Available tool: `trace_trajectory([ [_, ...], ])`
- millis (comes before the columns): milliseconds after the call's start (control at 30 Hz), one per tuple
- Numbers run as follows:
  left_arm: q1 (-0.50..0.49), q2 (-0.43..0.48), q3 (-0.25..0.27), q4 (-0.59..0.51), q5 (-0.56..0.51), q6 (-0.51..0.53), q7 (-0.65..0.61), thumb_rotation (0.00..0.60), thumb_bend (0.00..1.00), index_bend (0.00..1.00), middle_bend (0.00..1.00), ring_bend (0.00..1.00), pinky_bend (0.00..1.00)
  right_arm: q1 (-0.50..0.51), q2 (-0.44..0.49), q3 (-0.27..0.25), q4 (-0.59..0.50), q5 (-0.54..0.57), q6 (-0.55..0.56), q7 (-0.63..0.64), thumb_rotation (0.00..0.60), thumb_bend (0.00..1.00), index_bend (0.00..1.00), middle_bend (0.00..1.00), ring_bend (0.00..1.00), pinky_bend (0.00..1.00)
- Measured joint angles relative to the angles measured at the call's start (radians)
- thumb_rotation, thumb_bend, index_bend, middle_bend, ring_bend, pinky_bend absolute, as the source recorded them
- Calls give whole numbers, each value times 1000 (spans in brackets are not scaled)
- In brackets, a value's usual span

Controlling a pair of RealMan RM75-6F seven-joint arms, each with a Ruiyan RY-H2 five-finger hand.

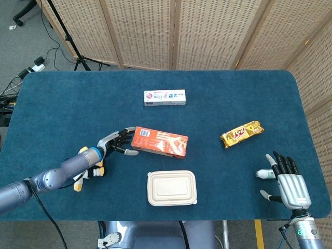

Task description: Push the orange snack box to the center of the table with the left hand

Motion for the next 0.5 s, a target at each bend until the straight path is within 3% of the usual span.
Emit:
trace_trajectory([
  [500, -55, -16, 46, -33, -23, 38, 5, 600, 72, 0, 0, 0, 0, -2, 4, 1, -1, -4, 5, 11, 600, 53, 18, 0, 0, 0],
])
